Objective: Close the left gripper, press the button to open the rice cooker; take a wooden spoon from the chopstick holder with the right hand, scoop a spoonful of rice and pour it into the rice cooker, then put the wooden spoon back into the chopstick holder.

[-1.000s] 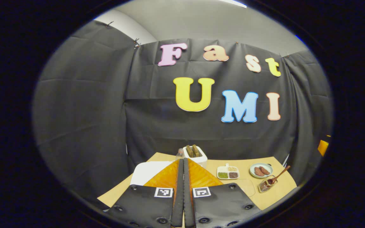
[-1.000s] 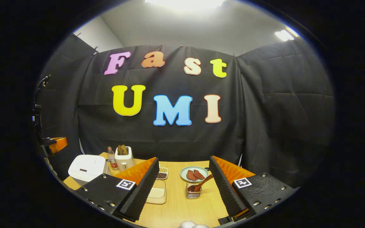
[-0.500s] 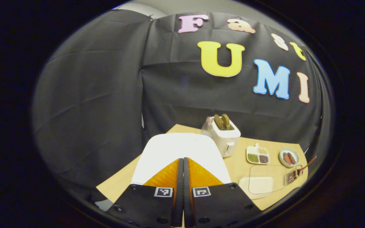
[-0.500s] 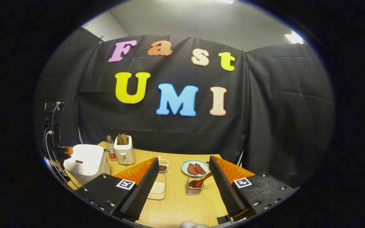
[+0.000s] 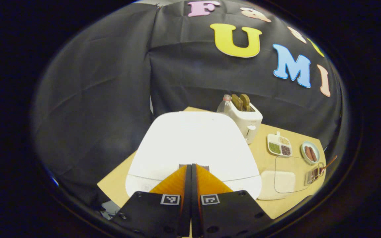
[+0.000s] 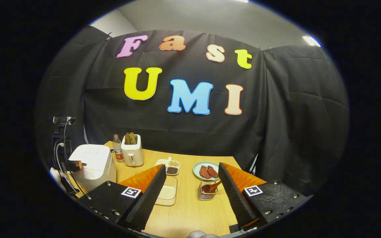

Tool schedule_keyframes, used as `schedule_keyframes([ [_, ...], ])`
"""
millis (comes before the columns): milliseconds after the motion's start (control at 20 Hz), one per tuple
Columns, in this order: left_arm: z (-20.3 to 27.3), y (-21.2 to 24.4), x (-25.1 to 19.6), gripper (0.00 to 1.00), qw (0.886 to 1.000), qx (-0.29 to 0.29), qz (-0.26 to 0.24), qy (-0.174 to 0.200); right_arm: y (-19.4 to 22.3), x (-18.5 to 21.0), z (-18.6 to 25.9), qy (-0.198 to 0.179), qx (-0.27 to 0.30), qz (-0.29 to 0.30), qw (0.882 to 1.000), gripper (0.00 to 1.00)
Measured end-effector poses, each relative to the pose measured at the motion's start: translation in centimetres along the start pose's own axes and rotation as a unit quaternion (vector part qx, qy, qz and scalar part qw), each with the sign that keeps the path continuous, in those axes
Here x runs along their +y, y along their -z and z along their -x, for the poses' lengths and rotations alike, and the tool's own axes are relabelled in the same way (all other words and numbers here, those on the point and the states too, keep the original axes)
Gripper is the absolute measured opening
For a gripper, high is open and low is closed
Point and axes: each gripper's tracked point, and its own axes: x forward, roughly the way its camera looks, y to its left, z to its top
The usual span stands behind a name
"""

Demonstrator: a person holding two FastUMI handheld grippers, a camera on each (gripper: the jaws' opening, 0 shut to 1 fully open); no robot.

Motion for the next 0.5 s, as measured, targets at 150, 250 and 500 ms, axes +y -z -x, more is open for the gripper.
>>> schedule_keyframes([
  [150,0.45,0.18,-0.21,0.09,1.000,0.006,-0.009,-0.002,0.19,0.02,-0.14,-0.001,0.003,-0.002,1.000,0.97],
  [250,0.21,0.24,-0.25,0.10,1.000,0.020,-0.009,0.000,0.48,0.05,-0.14,-0.002,0.008,-0.007,1.000,0.97],
  [500,-0.22,0.29,-0.24,0.10,0.995,0.090,0.020,0.025,0.68,0.23,-0.01,-0.005,0.010,-0.019,1.000,0.97],
])
